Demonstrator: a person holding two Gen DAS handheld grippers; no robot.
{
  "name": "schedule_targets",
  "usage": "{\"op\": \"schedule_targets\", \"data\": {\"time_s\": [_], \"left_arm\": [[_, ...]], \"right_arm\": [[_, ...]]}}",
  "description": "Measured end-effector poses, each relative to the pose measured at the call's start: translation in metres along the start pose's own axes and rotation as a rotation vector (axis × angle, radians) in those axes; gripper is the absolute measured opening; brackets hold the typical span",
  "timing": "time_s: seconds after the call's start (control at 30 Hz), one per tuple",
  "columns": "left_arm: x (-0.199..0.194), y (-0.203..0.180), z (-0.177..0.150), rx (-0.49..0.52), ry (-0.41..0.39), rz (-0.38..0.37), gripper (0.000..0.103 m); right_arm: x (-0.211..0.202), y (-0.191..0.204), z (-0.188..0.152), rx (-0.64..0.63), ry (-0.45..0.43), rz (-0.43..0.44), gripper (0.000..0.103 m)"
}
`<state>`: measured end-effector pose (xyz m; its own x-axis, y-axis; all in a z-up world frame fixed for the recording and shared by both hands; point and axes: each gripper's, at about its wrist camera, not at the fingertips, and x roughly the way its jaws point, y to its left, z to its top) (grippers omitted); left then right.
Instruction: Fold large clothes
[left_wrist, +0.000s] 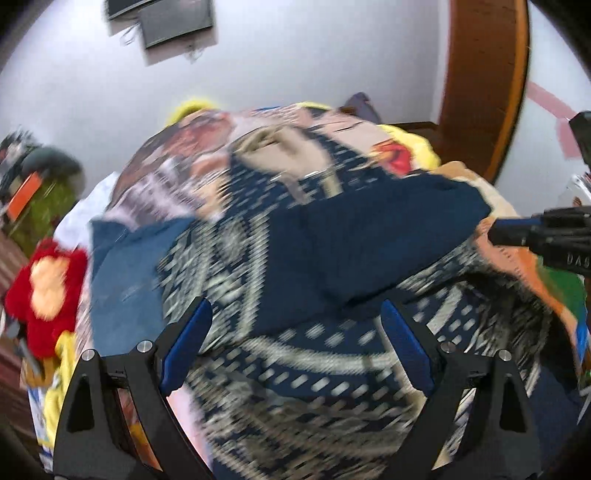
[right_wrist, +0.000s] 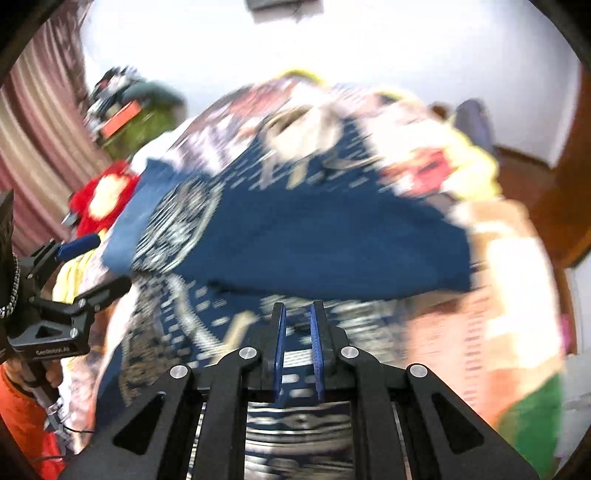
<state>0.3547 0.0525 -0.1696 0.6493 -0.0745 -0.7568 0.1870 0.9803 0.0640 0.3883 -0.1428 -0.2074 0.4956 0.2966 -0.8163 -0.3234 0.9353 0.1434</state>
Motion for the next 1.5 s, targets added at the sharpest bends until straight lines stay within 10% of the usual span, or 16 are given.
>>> {"op": "schedule_targets", "data": {"time_s": [0.53, 0.67, 0.87, 1.2, 1.5], "left_arm": [[0.127, -0.184, 0.069, 0.174, 0.193, -0.241, 0.093], [0.141, -0.195, 0.075, 0.2, 0.17, -0.174, 0.064], [0.129, -0.166, 0.093, 0.081, 0.137, -0.263, 0.013], [0.025, -0.055, 0.121, -0.096, -0.123, -0.267, 0.009], [0.009, 0.061, 0.086, -0.213, -0.134, -0.102, 0.009]], "right_arm": [[-0.03, -0.149, -0.034, 0.152, -0.023, -0.175, 0.009], [-0.02, -0.152, -0.043, 0.166, 0.0, -0.166, 0.009], [-0.014, -0.144, -0.046, 0.142, 0.008, -0.162, 0.009], [-0.006, -0.109, -0.014, 0.097, -0.009, -0.084, 0.009], [0.064, -0.061, 0.03, -0.002, 0.092, -0.011, 0.009]]}}
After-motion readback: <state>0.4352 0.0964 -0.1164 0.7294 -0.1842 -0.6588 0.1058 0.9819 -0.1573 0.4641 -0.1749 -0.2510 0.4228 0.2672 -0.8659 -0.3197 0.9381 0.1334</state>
